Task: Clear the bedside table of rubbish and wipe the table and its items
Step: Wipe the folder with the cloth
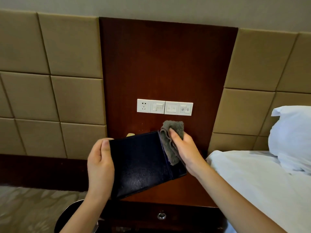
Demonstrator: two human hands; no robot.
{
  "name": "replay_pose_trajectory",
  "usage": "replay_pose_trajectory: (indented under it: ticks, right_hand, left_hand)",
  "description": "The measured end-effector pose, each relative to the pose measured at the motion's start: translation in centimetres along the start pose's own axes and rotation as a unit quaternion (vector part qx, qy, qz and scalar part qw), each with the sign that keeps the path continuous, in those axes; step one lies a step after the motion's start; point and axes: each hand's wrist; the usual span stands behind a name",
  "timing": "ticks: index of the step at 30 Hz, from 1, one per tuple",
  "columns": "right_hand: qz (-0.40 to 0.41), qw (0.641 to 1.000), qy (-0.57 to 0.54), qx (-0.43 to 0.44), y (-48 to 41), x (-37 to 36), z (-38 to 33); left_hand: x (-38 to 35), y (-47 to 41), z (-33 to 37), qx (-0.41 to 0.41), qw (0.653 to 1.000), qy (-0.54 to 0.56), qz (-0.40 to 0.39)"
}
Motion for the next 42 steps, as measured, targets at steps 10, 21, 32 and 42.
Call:
replay_pose_trajectory:
  ticks: [10, 21, 32, 42]
  right_hand:
    - [-0.081, 0.993, -0.054, -0.072, 3.1, 2.6, 2.9]
    - [-0.015, 0.958, 0.26, 0.124, 1.9, 2.2, 1.6]
    - [-0.076, 0.996, -0.022, -0.033, 0.1, 0.1, -0.3]
    - [-0.075, 0.991, -0.073, -0.089, 1.6, -0.8, 2.1]
  left_hand:
    - [0.3, -0.9, -0.3, 0.042, 0.998, 0.007, 0.035]
    - [0.8, -1.0, -0.8, -0.017, 0.999, -0.029, 0.001]
    - [0.1, -1.8, -0.6, -0.021, 0.999, -0.033, -0.032]
    - [0.4, -2.4, -0.9, 0.144, 0.987, 0.018, 0.069]
Point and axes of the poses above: each hand's wrist, its own y-axis away from the middle knuckle, its own x-axis out of the back of the hand, z = x × y, and after that the axes turned 10 degrees about z, right-handed
